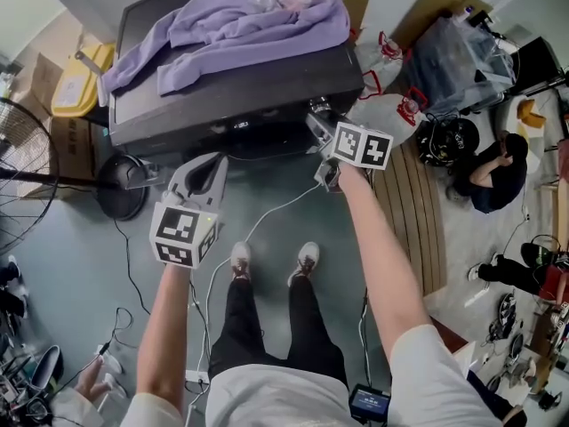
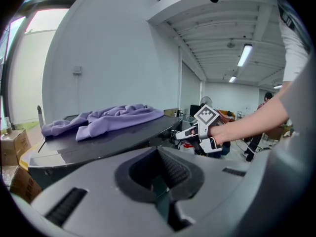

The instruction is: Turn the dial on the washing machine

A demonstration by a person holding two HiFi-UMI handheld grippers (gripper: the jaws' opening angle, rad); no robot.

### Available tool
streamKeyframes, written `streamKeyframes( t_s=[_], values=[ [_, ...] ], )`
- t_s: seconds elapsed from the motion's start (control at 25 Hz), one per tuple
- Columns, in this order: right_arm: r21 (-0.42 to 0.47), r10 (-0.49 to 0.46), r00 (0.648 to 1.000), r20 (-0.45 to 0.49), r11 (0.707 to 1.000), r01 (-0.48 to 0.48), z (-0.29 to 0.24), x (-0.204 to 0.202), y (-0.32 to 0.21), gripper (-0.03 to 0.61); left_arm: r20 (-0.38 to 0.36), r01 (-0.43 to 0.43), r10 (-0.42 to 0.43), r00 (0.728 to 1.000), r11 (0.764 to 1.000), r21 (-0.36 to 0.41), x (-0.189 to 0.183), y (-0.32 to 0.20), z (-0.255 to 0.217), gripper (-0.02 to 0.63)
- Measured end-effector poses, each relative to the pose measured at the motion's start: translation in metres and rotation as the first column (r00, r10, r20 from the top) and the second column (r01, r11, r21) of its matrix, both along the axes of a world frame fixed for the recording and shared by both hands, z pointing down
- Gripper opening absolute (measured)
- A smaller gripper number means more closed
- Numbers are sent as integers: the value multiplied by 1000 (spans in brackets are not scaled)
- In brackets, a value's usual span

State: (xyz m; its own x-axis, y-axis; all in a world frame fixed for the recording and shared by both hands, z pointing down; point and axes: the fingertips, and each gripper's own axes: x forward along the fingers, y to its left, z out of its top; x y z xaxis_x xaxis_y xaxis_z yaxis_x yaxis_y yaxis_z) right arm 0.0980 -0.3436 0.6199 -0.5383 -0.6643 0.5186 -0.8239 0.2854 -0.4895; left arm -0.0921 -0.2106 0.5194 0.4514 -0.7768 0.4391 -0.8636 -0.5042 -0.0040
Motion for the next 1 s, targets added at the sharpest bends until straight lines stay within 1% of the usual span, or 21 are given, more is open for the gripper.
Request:
streamKeyframes(
  t_s=[0.24, 0.44, 0.56, 0.76, 0.84, 1.0],
  values=[
    [-66, 20, 993, 113, 998, -13, -2, 0, 0, 284, -9, -13, 13, 1000, 1000, -4, 7, -2, 0, 12],
    [-132, 62, 971, 232, 991, -32, -2, -1, 1, 283, -8, -7, 7, 1000, 1000, -11, 5, -2, 0, 12],
    [-165, 92, 951, 294, 985, -45, -2, -1, 2, 282, -3, -8, 8, 1000, 1000, -16, 5, -2, 0, 12],
    [-222, 139, 921, 363, 973, -59, -1, 0, 2, 281, -6, -16, 16, 1000, 1000, -18, 8, -3, 0, 12],
    [-253, 167, 903, 395, 965, -68, 0, 1, 2, 279, -3, -18, 18, 1000, 1000, -19, 9, -3, 0, 12],
    [-319, 237, 851, 468, 944, -87, 2, 3, 3, 272, 62, -26, 26, 998, 1000, -8, 6, -3, -1, 12]
  ],
)
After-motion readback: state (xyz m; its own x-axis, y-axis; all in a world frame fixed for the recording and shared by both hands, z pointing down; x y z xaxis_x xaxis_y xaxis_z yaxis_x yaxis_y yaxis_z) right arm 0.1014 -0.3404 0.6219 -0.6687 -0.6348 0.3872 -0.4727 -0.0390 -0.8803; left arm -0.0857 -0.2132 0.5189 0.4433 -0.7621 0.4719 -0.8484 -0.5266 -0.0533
